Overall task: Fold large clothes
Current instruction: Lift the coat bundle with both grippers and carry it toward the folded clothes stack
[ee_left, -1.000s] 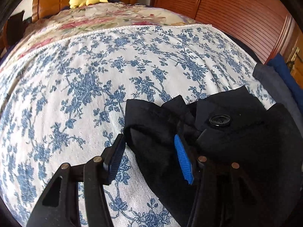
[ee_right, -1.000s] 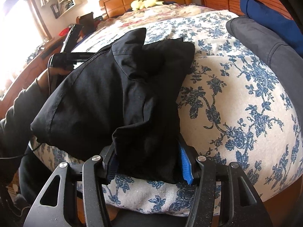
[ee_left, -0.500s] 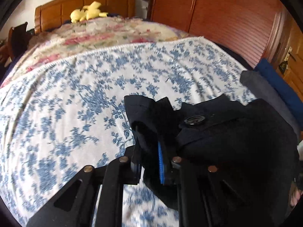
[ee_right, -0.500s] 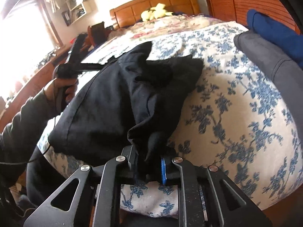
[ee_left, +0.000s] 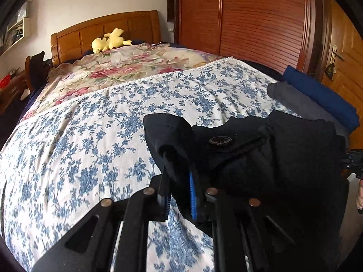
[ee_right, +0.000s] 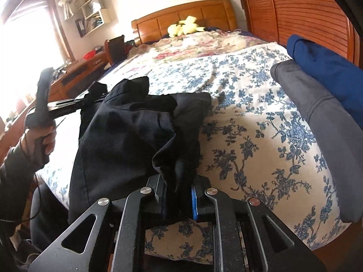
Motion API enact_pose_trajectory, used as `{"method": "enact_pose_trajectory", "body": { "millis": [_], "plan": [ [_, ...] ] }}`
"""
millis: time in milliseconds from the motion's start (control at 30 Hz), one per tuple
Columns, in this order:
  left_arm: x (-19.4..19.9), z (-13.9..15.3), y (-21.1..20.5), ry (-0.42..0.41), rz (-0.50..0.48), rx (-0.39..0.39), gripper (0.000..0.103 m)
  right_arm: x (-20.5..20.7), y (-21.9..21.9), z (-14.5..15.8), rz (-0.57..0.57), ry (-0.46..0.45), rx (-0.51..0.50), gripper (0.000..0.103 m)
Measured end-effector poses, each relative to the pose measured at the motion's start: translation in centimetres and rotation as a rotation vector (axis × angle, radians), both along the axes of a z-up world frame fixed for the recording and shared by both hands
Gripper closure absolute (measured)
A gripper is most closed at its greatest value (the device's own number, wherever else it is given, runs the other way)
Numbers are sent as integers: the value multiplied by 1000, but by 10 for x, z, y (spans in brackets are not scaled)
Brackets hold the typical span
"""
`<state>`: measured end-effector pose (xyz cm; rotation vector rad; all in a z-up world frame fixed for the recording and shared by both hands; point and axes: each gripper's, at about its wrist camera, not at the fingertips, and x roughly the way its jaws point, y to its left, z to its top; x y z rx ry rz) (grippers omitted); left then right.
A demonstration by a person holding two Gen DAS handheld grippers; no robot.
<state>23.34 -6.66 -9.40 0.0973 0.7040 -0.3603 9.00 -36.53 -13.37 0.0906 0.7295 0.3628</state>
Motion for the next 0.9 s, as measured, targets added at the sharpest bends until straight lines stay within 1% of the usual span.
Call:
{"method": "enact_pose_trajectory", "body": {
  "millis": [133, 333, 567, 700, 767, 900],
  "plan": [
    [-14, 3, 0, -11, -3, -4, 92, -4, 2, 2, 8, -8, -14, 90],
    [-20, 7, 0, -18, -6, -21, 92, -6, 4, 6, 15, -22, -34, 91],
    [-20, 18, -9, -48, -14, -37, 92, -1, 3, 17, 19, -78, -45, 92],
    [-14, 33, -27, -82, -29, -38, 93, 4, -4, 24, 24, -98, -36, 92],
    [-8, 46, -42, -103, -43, -40, 93, 6, -11, 31, 20, -116, -41, 93],
    [4, 78, -84, -162, -80, -33, 93, 8, -34, 52, -1, -174, -58, 93]
  ]
}}
